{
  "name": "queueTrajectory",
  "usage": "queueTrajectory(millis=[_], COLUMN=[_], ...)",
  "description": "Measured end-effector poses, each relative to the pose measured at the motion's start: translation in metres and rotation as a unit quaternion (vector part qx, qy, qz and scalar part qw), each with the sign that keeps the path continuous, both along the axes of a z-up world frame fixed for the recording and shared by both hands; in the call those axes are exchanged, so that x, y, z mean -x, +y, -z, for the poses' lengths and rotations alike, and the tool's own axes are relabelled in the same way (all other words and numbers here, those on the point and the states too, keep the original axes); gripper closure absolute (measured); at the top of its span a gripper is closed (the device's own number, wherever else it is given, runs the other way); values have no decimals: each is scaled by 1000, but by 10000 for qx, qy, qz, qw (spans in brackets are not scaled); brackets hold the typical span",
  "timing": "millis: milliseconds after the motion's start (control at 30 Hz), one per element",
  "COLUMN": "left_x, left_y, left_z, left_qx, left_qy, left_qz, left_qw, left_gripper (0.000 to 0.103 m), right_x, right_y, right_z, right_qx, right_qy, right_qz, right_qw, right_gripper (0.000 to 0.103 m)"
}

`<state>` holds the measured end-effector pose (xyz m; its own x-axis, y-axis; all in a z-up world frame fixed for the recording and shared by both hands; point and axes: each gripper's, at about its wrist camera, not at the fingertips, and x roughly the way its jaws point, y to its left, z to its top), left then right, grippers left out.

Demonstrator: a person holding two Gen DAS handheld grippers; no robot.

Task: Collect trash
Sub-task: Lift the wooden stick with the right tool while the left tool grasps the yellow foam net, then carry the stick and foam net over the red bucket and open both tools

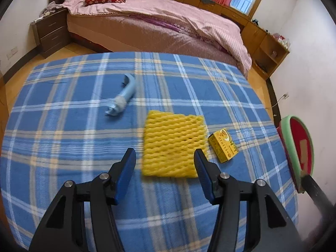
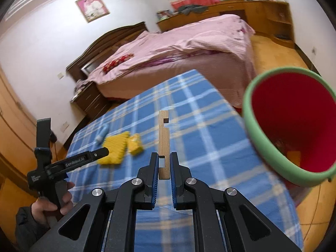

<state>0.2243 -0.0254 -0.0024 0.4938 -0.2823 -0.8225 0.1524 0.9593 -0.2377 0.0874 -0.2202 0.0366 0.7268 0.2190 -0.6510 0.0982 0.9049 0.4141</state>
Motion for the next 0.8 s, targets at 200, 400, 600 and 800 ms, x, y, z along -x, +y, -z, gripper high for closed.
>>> queueTrajectory(millis=[200, 400, 600, 800], left_x=[-2, 4, 13, 43], left_y=[-20, -28, -27, -20], left_z=[11, 14, 12, 0], left_qx=[-408, -432, 64, 402], left_qy=[-64, -161, -207, -248], left_qz=[-196, -260, -39, 30], left_qw=[9990, 9986, 9998, 9989], left_gripper=[44, 50, 84, 88], right_x=[8, 12, 21, 40], right_y=[-24, -33, -34, -37], right_z=[12, 19, 21, 12], right_qx=[-253, -418, -508, -544], right_qy=[63, 82, 102, 10], right_qz=[153, 163, 158, 215], right_qw=[9995, 9990, 9985, 9983], right_gripper=[93, 93, 93, 93])
